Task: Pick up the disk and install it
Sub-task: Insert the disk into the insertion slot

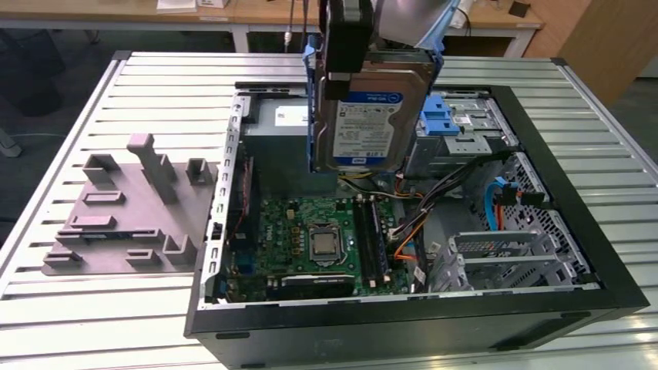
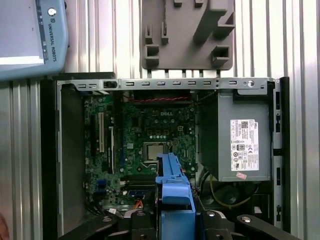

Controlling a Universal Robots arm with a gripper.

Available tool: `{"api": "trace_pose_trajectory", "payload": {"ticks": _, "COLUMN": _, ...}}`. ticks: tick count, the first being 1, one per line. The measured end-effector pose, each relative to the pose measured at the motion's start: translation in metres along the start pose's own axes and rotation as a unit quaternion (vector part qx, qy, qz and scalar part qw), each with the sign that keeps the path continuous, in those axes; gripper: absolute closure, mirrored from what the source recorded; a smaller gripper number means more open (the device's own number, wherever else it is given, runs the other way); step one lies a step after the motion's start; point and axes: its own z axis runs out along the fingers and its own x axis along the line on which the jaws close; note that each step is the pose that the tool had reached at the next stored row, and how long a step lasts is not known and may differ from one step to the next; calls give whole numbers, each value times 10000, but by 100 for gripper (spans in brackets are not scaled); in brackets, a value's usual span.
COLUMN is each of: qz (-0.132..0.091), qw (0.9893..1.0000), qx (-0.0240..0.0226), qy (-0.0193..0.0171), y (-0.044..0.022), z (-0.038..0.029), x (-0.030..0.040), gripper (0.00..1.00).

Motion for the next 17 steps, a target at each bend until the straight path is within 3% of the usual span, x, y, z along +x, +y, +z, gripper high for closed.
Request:
{"api": "trace_pose_trajectory", "payload": {"ticks": 9, "qz": 0, "qw": 10000, "qx": -1, "qy": 3, "y": -56, "z": 10, "x": 226, "gripper": 64}}
{"api": "trace_pose_trajectory", "payload": {"ticks": 17, "qz": 0, "qw": 10000, "qx": -2, "qy": 3, "y": -237, "z": 25, "x": 344, "gripper": 64}}
